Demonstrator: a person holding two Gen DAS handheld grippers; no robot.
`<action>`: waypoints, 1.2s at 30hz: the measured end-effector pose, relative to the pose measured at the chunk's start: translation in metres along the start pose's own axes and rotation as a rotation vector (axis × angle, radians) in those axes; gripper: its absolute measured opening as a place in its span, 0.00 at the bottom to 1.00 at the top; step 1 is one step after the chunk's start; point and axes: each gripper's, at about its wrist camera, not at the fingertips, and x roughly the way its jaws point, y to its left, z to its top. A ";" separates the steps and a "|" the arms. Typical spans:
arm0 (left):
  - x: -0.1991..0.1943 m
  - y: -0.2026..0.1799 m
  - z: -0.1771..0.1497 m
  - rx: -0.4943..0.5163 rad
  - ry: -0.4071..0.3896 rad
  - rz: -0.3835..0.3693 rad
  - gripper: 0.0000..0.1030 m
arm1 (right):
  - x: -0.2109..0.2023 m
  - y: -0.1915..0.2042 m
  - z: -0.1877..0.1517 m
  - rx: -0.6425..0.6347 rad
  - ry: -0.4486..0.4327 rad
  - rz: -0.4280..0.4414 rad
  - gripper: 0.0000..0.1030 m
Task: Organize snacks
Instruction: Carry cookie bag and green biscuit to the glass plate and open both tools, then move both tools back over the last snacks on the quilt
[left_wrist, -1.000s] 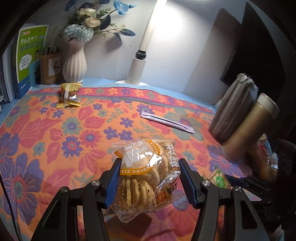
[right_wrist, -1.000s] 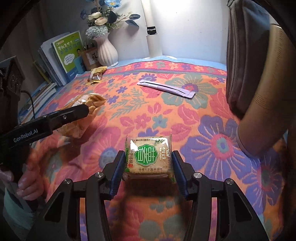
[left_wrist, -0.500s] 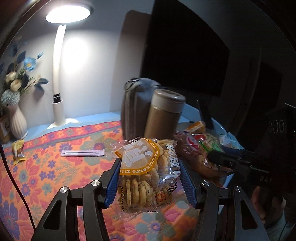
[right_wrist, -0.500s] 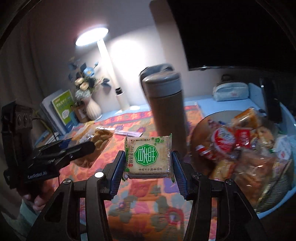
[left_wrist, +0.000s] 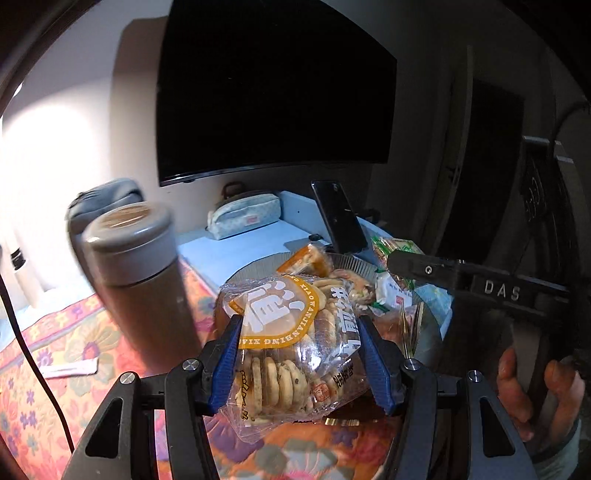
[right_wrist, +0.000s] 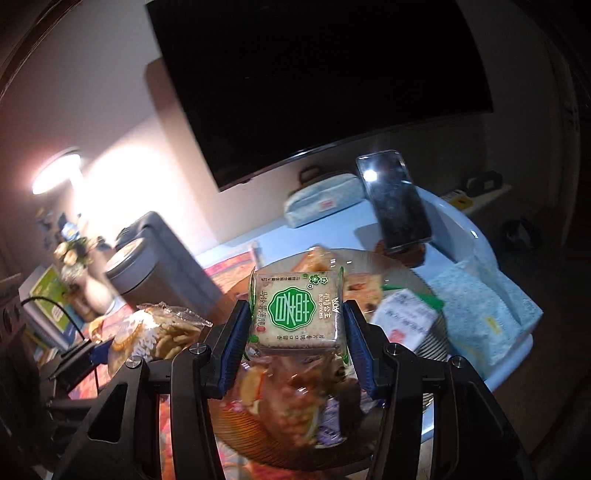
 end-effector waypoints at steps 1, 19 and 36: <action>0.007 -0.003 0.002 0.005 0.003 0.000 0.57 | 0.003 -0.004 0.003 0.015 0.005 -0.002 0.48; 0.032 -0.005 -0.004 0.068 0.024 0.057 0.67 | 0.023 -0.016 0.007 0.080 0.046 0.024 0.58; -0.041 0.081 -0.038 -0.118 -0.005 0.147 0.68 | 0.003 0.070 -0.019 -0.081 0.055 0.158 0.59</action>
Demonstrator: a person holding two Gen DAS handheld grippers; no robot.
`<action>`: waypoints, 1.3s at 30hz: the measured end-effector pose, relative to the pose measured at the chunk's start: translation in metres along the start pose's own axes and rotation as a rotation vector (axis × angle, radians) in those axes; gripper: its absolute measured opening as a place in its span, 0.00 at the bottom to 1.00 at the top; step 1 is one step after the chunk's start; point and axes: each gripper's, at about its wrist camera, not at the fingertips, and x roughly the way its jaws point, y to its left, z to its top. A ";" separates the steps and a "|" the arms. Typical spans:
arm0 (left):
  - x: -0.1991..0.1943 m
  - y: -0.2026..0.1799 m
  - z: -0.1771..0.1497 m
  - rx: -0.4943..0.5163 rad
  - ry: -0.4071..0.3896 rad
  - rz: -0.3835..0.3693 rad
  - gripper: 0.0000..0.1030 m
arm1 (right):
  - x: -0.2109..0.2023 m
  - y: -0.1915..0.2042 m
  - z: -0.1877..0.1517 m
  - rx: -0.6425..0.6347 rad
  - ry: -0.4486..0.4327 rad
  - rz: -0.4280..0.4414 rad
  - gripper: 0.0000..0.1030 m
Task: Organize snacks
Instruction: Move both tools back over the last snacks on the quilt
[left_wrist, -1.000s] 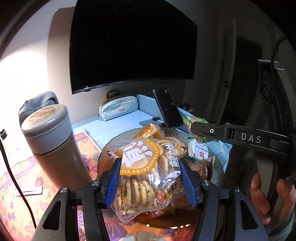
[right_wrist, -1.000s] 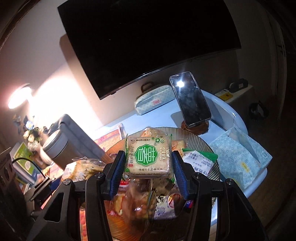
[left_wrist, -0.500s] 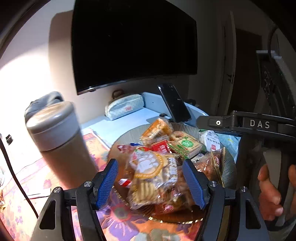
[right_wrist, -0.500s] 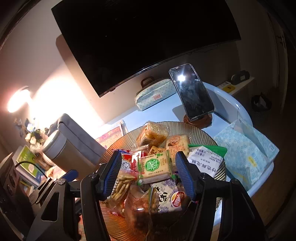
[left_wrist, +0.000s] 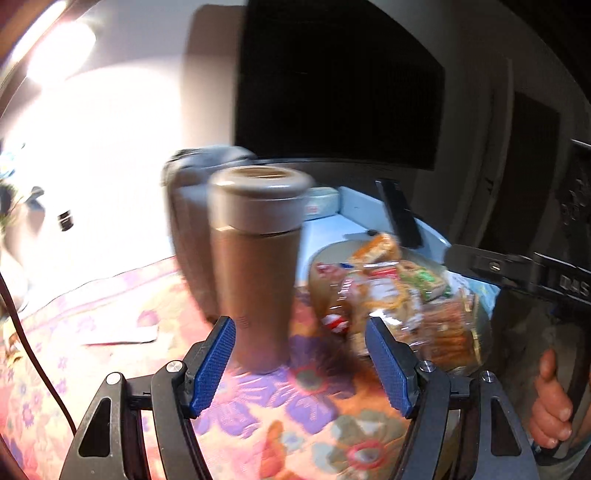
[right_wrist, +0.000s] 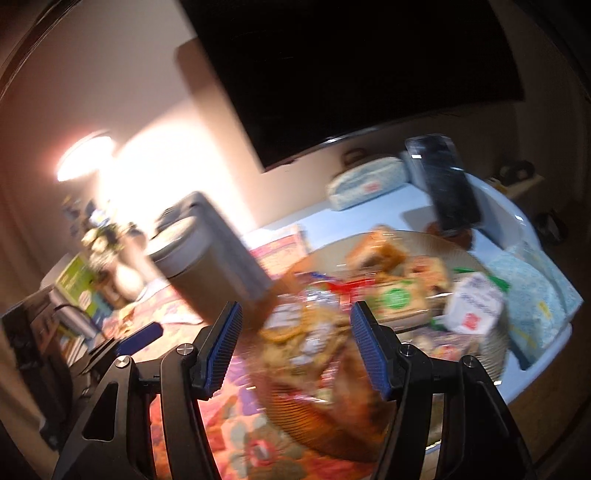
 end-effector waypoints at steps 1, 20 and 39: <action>-0.003 0.008 -0.001 -0.013 -0.001 0.011 0.68 | 0.001 0.010 -0.001 -0.024 0.003 0.012 0.59; -0.088 0.213 -0.056 -0.332 -0.058 0.338 0.68 | 0.089 0.182 -0.053 -0.370 0.254 0.206 0.61; -0.008 0.435 -0.049 -0.624 0.148 0.546 0.68 | 0.290 0.236 -0.052 -0.553 0.427 0.026 0.61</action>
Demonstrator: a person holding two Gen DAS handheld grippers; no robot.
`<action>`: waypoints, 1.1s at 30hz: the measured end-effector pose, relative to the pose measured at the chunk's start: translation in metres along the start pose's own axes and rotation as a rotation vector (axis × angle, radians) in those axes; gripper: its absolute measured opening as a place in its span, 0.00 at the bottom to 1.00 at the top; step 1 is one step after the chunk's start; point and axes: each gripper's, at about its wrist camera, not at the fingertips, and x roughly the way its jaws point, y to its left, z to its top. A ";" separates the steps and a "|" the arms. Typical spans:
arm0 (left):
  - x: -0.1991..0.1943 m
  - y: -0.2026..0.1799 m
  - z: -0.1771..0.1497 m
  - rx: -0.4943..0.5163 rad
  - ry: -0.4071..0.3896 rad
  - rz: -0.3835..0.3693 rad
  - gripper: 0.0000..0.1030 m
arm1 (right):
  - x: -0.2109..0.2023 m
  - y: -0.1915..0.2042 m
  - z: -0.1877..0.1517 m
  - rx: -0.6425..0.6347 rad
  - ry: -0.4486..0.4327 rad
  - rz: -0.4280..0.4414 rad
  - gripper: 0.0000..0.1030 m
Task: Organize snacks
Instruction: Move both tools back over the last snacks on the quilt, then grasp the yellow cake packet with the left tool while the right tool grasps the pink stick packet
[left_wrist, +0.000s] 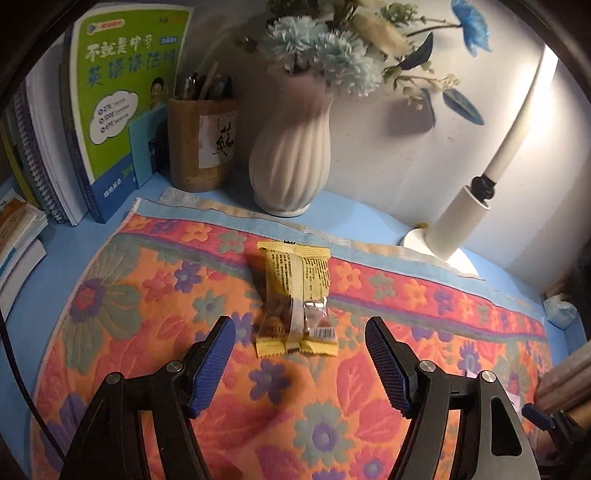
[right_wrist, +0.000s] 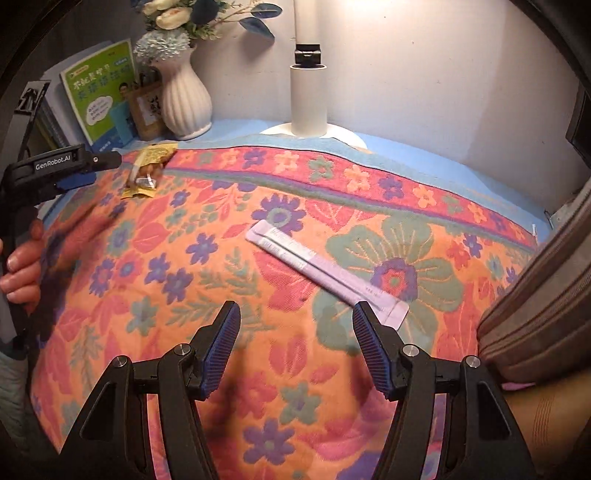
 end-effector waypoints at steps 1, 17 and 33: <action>0.013 -0.004 0.004 0.016 0.005 0.031 0.68 | 0.004 -0.002 0.003 -0.007 0.003 -0.008 0.61; 0.053 -0.011 0.000 0.060 0.006 0.050 0.47 | 0.046 -0.014 0.025 -0.013 0.004 -0.008 0.60; 0.017 -0.027 -0.019 0.159 -0.060 -0.009 0.43 | 0.010 0.015 -0.025 0.050 0.011 0.067 0.19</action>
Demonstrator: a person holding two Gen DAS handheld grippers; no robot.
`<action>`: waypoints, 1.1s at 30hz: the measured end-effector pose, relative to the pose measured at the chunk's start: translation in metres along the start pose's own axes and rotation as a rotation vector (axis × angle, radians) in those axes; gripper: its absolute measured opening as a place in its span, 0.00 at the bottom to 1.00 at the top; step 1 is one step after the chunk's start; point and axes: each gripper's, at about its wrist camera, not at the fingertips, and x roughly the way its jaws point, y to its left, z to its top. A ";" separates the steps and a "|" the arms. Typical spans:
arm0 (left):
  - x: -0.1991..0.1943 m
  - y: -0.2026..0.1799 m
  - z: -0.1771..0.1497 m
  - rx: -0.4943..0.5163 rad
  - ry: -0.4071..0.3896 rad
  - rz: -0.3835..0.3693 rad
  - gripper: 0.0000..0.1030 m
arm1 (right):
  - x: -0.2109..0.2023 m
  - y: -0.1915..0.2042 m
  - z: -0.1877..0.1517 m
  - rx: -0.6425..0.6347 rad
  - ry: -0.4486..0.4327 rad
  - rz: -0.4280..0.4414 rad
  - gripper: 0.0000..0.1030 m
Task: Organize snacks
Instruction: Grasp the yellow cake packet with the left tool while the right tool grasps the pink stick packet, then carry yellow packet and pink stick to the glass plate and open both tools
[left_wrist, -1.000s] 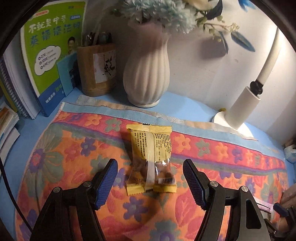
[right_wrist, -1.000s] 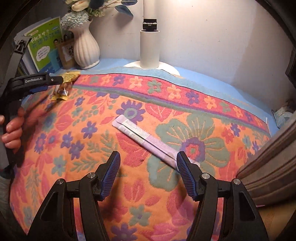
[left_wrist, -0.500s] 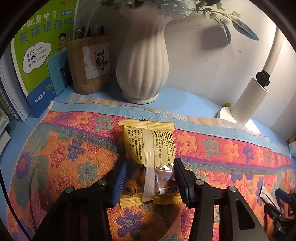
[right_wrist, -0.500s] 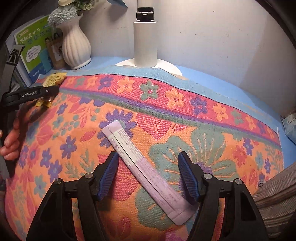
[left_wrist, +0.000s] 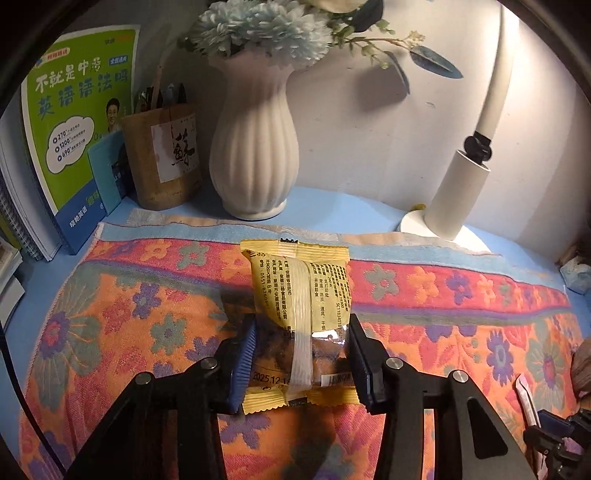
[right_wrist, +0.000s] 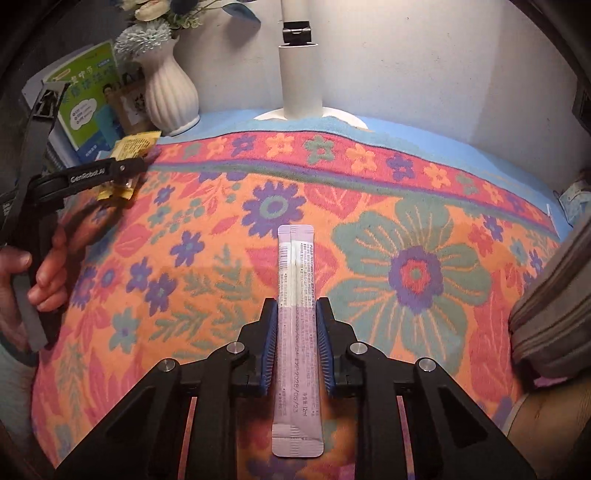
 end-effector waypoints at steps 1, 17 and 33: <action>-0.003 -0.002 -0.003 0.012 0.009 -0.015 0.42 | -0.004 0.004 -0.007 -0.008 0.004 0.017 0.19; -0.105 -0.054 -0.122 0.128 0.117 -0.206 0.42 | -0.065 0.009 -0.096 0.020 0.048 0.120 0.19; -0.106 -0.084 -0.148 0.201 0.101 -0.165 0.43 | -0.076 0.036 -0.121 -0.121 -0.017 -0.026 0.26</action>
